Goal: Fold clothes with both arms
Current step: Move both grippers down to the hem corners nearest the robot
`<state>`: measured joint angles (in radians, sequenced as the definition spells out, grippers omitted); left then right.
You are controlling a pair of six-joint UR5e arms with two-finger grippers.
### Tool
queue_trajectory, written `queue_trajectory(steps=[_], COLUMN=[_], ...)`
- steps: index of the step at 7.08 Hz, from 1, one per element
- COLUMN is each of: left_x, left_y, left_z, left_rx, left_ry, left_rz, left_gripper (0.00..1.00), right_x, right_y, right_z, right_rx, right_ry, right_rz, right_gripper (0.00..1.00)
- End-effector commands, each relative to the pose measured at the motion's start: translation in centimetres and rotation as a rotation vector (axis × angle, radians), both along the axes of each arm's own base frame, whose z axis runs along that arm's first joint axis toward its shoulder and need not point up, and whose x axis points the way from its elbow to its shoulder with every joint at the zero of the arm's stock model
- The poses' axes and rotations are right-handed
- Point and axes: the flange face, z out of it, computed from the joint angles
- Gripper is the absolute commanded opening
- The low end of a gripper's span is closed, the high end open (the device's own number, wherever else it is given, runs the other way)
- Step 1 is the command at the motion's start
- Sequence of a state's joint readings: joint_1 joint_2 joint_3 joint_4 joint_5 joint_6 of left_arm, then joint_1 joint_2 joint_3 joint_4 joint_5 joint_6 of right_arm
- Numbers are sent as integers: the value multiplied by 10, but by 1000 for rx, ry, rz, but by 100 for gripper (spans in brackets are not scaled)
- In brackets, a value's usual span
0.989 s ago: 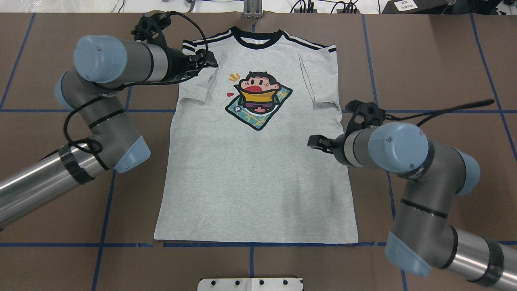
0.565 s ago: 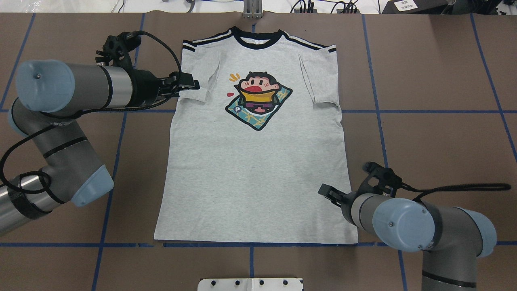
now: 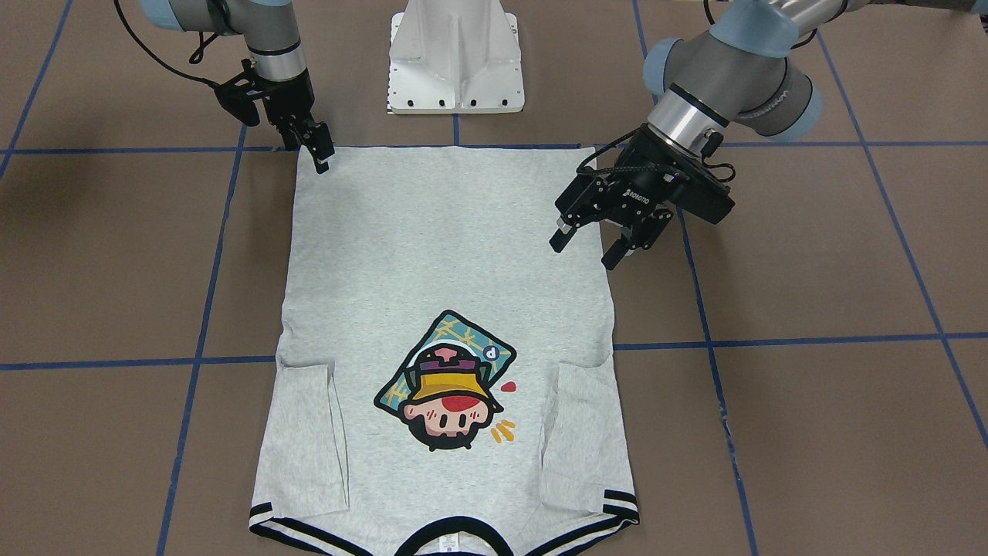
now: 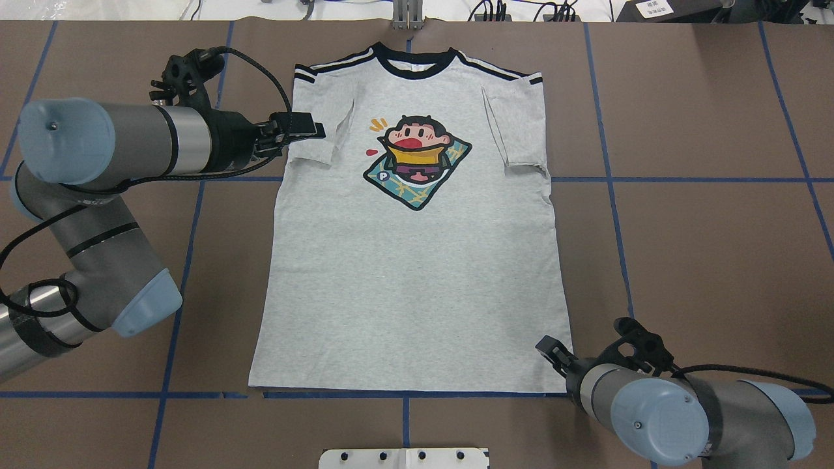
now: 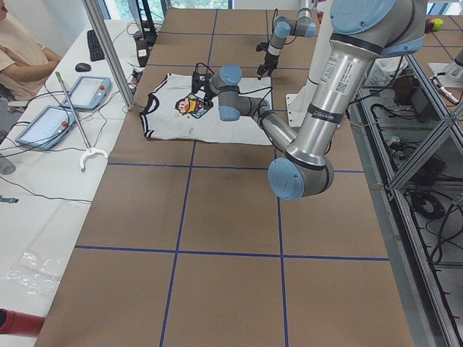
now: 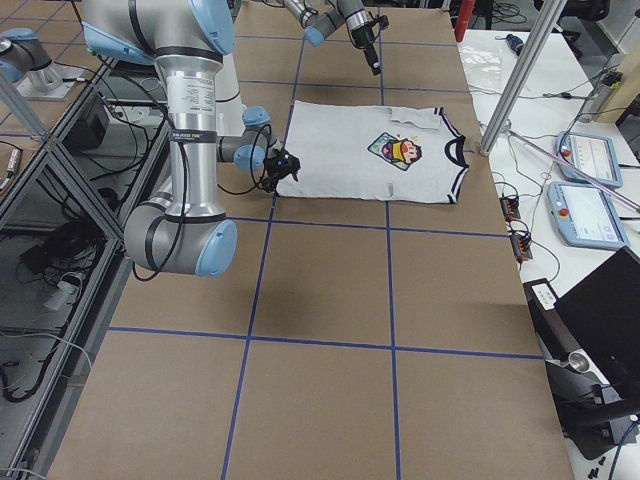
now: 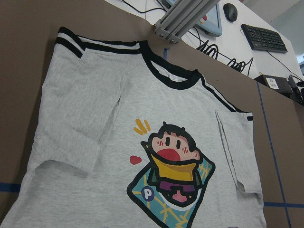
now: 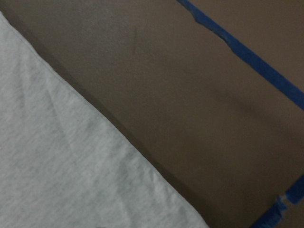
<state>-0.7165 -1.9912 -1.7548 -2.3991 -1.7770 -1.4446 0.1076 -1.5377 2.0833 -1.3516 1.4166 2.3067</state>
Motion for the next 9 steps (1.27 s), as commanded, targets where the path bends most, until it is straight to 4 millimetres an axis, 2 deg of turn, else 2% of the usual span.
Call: queue_trajectory(steps=[1,2,4,5,7,8,9], left_x=[6,6,7,7,7,8,9], left_y=[4,4,5,5,5,6,8], left_z=[-2,-1,1,1,2,3,2], left_rx=[5,3,1,1,0,-1,-38], left_ry=[0,-1,-3,-1,-2,-4,17], left_rz=[-16,-16,-14,-13,-14,-11,-16], left_gripper=[99,99,99,99,99,99,99], right_x=[-5,-4,-2,1,3,16,24], right_y=[17,17,16,15,16,16,17], right_z=[0,0,2,8,6,-11,-20], right_rx=[-28,-29,-47,-48,-49,-47,-46], right_ry=[-9,-9,-8,5,2,-31,-50], right_rz=[-2,-1,19,21,20,21,20], right_gripper=[88,75,0,0,0,0,0])
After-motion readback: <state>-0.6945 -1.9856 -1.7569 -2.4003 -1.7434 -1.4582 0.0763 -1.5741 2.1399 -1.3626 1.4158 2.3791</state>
